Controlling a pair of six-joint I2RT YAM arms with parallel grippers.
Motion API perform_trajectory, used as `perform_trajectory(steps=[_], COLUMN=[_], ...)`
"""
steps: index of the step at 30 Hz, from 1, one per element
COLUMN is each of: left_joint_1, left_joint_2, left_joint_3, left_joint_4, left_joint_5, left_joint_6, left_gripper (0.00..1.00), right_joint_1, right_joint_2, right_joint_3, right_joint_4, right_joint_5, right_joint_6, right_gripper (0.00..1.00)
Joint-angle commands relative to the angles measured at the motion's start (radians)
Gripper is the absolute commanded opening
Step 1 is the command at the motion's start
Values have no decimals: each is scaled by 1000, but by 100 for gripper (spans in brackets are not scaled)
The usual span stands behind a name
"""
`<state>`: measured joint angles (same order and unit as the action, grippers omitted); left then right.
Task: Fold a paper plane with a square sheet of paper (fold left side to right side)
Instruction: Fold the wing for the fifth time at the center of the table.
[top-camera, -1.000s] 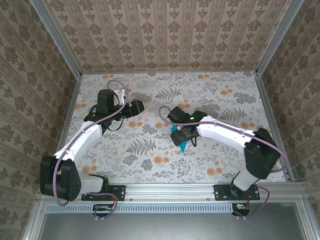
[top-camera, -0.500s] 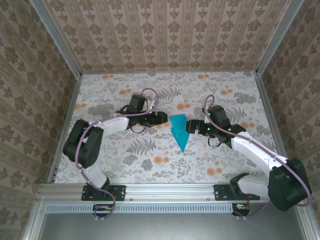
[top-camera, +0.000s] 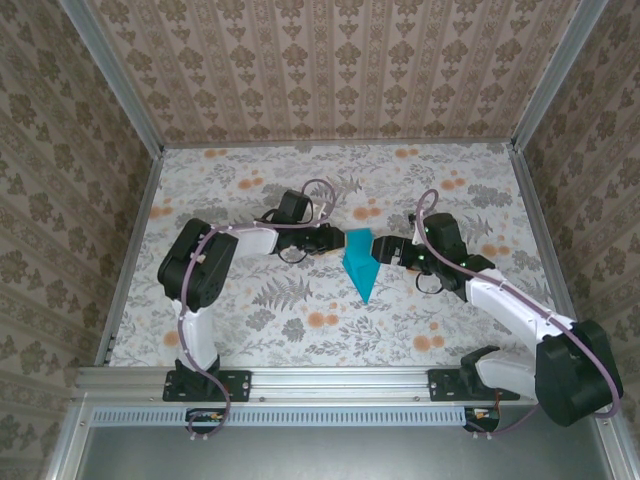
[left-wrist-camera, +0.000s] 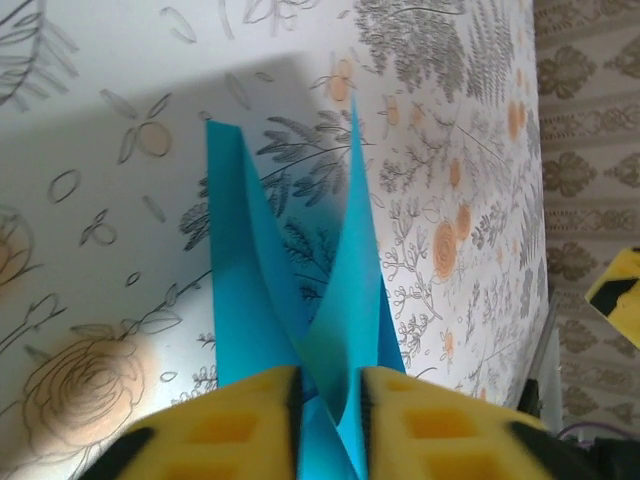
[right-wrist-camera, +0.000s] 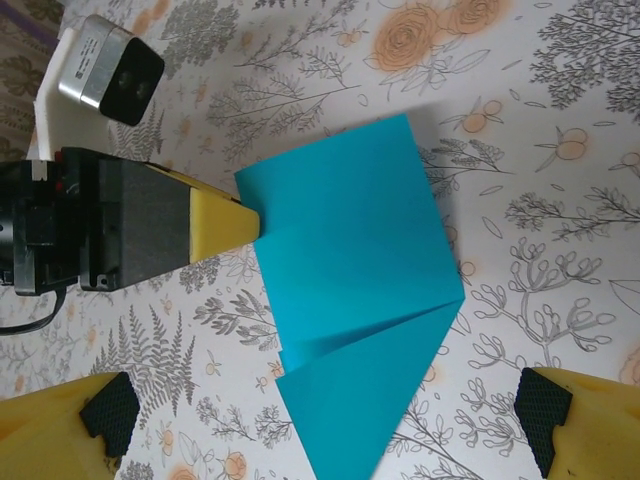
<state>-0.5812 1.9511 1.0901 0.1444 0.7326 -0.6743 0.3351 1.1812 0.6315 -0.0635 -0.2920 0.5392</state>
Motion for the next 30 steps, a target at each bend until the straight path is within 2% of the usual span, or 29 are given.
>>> perform_trajectory(steps=[1,5,6,7,9,18,26,30], left_joint_1=[12,37,43,51,68,98,99,101], left_joint_2=[-6,-48,-60,-70,-86,-120,-98,-87], left_joint_3=[3,-40,-53,-67,-92,-134,-134,-133], left_joint_4=[50,48,50,50,59,29,31,32], left_joint_5=[44,76,90,108,144,270,278,270], left_joint_6=[47,96,108,122,142,275,295,295], left_gripper=[15,8,7,6,5,2,0,0], right_joint_1=[-6,-8,-14,-20,-39,-90,-92,-92], right_joint_2=[37,105,131,160,202,452,633,654], right_joint_3=[10,74,93,103,99,142,191,194], right_joint_4=[37,-25,-29,-15,57,256,394,421], right_joint_5=[-63,-96,-128,-167,-239,-434,-551,-599], right_joint_6=[-68,-103,-114,-122,-113,-135,-108,-93], right_gripper=[100,99,96,91,87,76,70,61])
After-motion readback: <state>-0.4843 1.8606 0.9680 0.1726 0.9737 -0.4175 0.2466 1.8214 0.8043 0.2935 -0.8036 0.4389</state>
